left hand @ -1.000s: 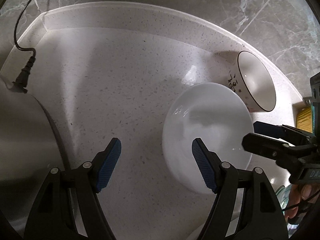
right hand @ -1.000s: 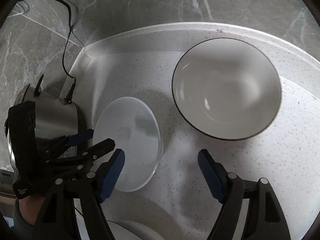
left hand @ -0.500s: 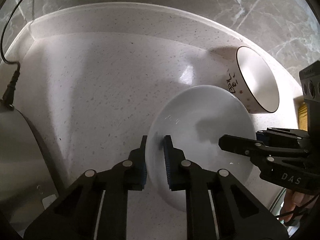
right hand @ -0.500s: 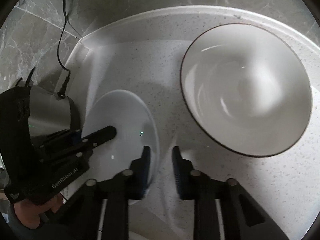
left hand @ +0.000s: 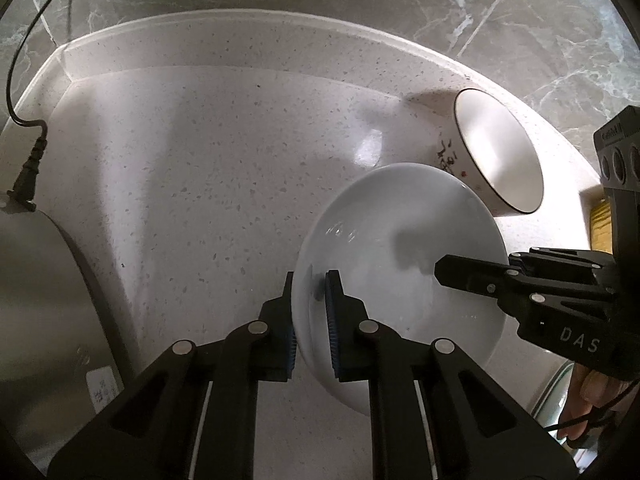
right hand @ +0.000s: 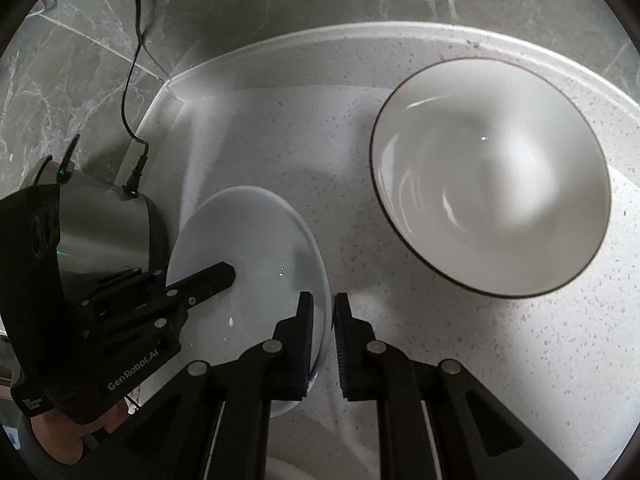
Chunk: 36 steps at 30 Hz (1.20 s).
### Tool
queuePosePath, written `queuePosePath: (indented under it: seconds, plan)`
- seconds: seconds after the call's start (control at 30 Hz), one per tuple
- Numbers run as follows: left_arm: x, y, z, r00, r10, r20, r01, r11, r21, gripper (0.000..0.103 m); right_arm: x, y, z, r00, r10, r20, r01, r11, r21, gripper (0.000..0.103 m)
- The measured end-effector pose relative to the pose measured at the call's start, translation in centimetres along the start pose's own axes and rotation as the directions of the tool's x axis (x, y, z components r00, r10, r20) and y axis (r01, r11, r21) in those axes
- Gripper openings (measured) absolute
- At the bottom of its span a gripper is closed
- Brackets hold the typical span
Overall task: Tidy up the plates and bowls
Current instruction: 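Close the left tool on the second white plate rim while the right tool grips it, then lift the second white plate with both tools and lower it onto the first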
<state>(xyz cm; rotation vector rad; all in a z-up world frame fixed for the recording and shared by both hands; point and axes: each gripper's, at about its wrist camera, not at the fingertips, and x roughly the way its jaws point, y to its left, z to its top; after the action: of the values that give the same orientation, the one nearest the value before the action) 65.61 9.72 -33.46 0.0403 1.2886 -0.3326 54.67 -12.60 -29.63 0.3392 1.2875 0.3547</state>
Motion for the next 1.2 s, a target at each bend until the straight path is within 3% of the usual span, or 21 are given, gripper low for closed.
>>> queuePosePath:
  seconds: [0.57,0.93,1.2]
  plan:
    - [-7.7,-2.7,-3.4,0.996,-0.033,0.077,0.031,0.999,0.032,0.01,-6.9,2.9,-3.6,0.997,-0.007,0.074,0.013,0.997,-0.076,0.012]
    - [-11.9,-5.1,-11.6,0.995,-0.071,0.072,0.07,0.997,0.013,0.01,-9.4,5.1,-9.5,0.999,-0.003,0.048,0.009,0.992,-0.127,0.013]
    - [-10.4,-7.1,-17.7,0.996,-0.091,0.007,0.091,0.996,-0.021,0.01,-8.4,3.7,-14.7,1.0,-0.012,-0.018,0.009,0.993,-0.119,0.012]
